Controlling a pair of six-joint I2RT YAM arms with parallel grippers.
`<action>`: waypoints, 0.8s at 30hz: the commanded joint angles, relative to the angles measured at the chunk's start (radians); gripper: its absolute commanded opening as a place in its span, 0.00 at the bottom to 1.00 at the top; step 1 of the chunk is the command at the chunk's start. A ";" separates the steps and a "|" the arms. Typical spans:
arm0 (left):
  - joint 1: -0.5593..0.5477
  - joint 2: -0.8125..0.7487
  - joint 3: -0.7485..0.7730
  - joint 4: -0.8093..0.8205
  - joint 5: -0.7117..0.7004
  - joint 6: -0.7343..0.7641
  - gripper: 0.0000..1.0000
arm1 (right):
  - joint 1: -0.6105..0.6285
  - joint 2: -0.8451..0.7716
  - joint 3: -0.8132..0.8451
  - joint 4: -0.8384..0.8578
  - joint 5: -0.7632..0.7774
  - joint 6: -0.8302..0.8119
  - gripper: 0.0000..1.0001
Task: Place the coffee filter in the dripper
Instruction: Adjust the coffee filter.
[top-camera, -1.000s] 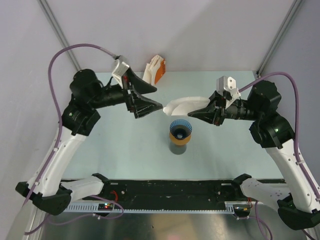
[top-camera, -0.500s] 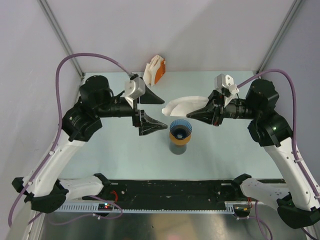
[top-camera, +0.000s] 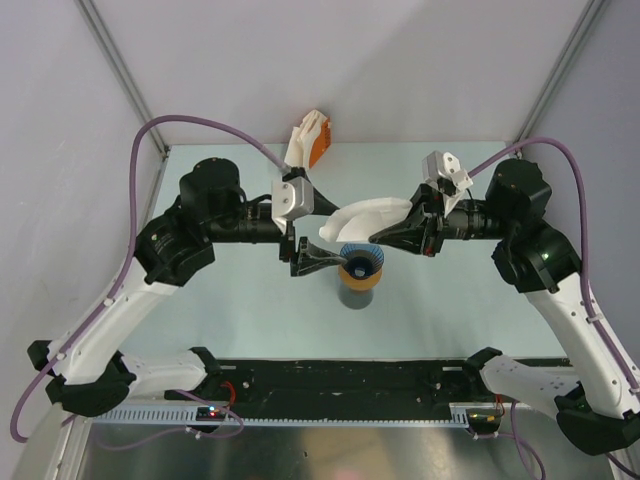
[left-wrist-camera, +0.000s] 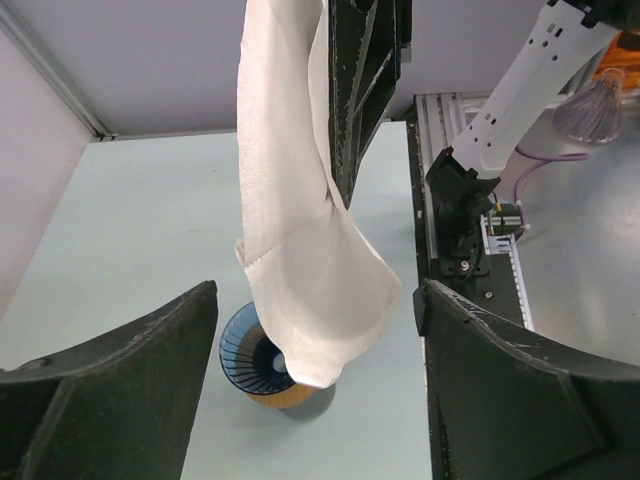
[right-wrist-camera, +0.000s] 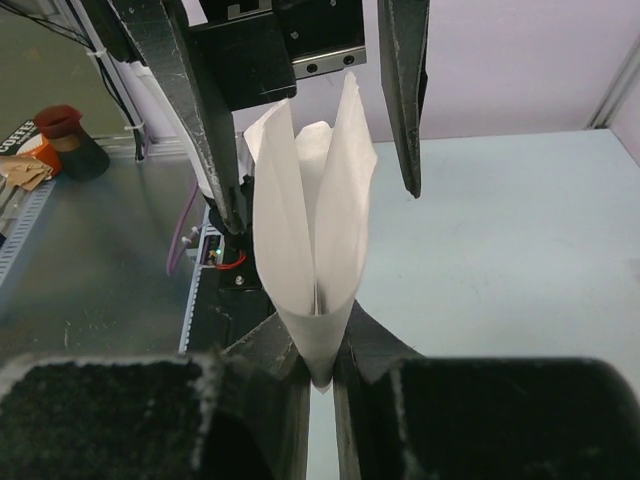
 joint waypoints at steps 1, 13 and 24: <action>-0.013 0.006 0.043 0.012 -0.014 0.065 0.83 | 0.011 0.002 0.000 0.001 -0.026 0.012 0.15; -0.017 0.010 0.052 0.012 0.023 0.118 0.48 | 0.026 0.014 -0.002 0.006 -0.041 0.023 0.18; -0.017 0.020 0.060 0.013 0.023 0.035 0.07 | 0.008 -0.005 -0.002 -0.024 -0.019 -0.011 0.45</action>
